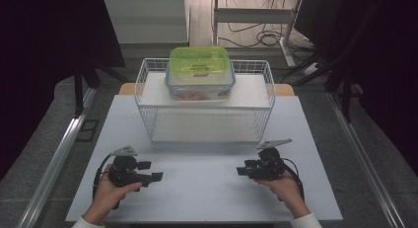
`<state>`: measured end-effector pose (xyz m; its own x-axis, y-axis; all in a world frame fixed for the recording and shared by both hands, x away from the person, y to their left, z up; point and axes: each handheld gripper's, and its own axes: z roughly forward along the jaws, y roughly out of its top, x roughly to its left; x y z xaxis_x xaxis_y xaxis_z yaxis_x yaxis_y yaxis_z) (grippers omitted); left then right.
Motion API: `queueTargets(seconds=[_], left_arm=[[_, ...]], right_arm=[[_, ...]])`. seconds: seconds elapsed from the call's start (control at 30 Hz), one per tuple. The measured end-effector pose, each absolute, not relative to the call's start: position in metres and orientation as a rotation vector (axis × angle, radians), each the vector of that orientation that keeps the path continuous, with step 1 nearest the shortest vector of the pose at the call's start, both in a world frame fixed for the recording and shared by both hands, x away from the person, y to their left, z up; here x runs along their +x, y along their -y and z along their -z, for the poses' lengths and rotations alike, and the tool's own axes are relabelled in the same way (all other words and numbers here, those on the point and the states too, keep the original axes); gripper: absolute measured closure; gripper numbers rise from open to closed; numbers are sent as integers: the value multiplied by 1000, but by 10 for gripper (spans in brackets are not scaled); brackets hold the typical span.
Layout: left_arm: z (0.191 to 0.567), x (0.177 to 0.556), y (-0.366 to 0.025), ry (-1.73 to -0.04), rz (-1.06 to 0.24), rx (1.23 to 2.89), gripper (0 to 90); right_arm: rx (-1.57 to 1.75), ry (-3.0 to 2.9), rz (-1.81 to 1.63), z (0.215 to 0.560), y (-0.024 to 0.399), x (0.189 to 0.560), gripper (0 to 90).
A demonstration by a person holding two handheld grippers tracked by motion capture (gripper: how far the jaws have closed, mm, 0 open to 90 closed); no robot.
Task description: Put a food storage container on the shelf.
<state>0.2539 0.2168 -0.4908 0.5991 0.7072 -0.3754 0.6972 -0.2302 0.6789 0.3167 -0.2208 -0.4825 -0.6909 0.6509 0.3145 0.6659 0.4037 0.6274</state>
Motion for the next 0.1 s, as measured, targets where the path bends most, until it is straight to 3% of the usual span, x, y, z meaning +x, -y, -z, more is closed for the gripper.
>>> queueTargets(seconds=[0.1], left_arm=[[491, 253, -218, -1121, -40, 1957, 257]], right_arm=[[-1253, 2636, 1215, 481, 222, 315, 350]])
